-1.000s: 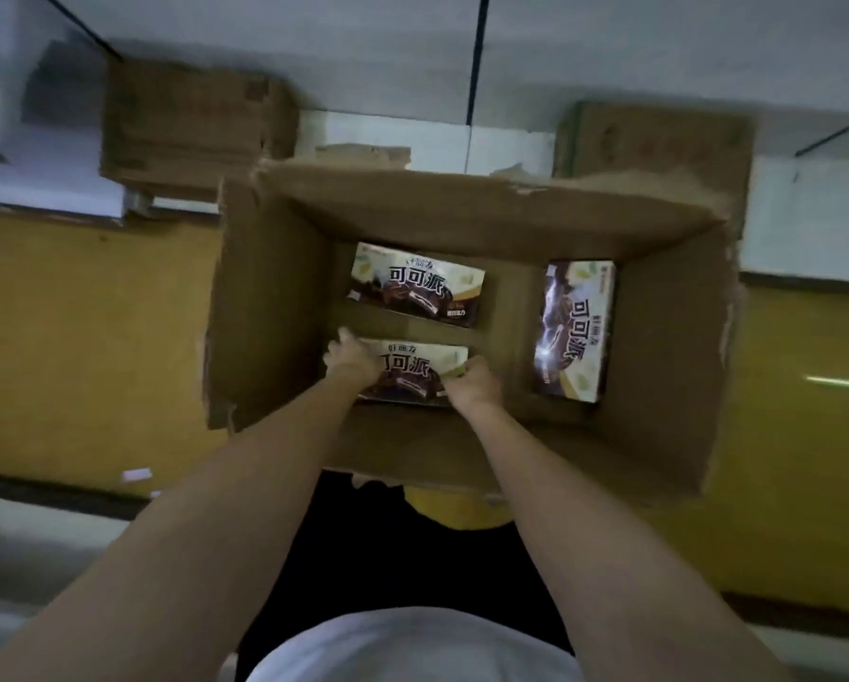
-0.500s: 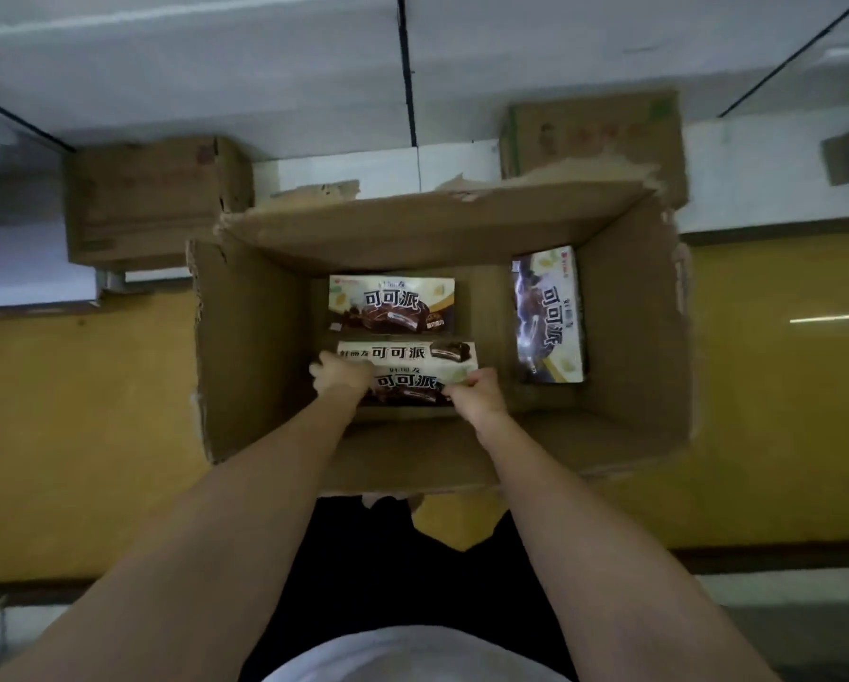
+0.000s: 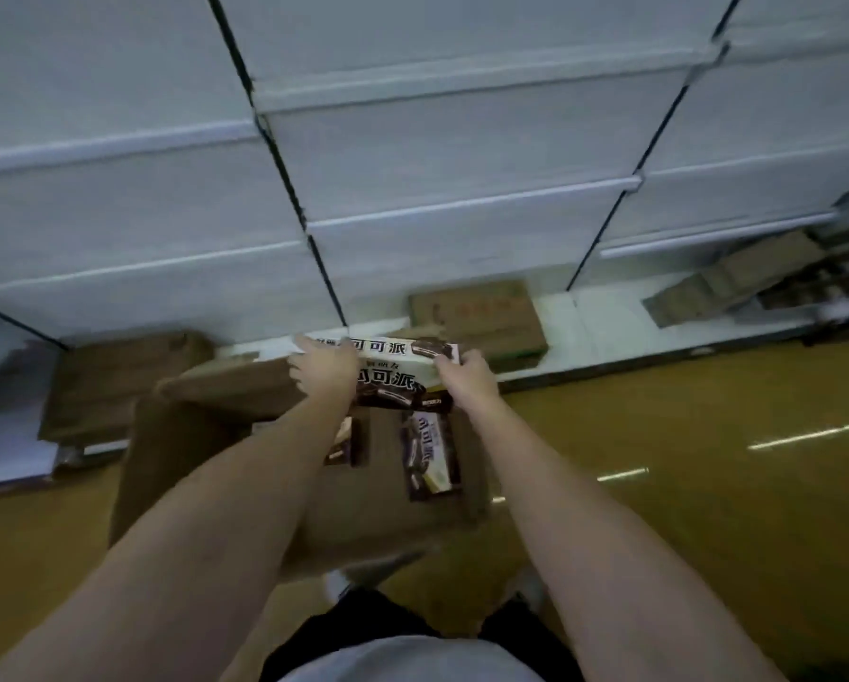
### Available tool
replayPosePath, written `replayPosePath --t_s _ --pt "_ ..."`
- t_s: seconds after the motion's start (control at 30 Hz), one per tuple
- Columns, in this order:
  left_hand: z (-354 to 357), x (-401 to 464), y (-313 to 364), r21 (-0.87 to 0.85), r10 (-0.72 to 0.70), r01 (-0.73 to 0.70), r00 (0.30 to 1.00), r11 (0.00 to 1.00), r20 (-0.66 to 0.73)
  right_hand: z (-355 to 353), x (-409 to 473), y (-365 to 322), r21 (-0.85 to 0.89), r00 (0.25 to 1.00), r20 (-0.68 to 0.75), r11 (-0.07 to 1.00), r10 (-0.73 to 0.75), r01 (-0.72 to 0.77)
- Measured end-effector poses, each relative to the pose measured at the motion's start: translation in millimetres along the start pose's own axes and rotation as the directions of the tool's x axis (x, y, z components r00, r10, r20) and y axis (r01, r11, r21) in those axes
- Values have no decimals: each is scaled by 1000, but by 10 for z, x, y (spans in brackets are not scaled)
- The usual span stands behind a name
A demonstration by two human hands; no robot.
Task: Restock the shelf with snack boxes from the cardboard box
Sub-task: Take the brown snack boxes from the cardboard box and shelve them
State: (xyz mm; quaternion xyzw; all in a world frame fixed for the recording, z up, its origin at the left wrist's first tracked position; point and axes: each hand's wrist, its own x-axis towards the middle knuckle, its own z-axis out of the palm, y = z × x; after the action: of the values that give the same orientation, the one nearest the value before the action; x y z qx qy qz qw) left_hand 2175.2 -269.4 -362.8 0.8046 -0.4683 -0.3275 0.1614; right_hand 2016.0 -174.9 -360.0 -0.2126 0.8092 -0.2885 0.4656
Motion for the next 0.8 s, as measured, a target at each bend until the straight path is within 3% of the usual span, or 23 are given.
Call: replayPosePath --t_s 0.13,0.27,0.47,0.67,0.8 --pt "163 -411 749 -168 162 -166 986 972 -34 -826 124 -150 49 993 -65 993 -100 103" --pt "564 -872 1412 -250 302 -307 952 918 -59 -1665 296 -58 124 985 -156 988 -72 92" --pt "1382 -1917 2437 -180 416 -395 904 901 96 -3086 382 360 74 935 -353 996 -24 53" --pt "2567 -2747 3207 -242 575 -522 758 818 308 -4410 596 1181 393 875 -455 919 163 33" --pt "3081 -3678 3645 -317 658 -581 605 750 447 -5223 154 1474 478 709 -621 879 334 5"
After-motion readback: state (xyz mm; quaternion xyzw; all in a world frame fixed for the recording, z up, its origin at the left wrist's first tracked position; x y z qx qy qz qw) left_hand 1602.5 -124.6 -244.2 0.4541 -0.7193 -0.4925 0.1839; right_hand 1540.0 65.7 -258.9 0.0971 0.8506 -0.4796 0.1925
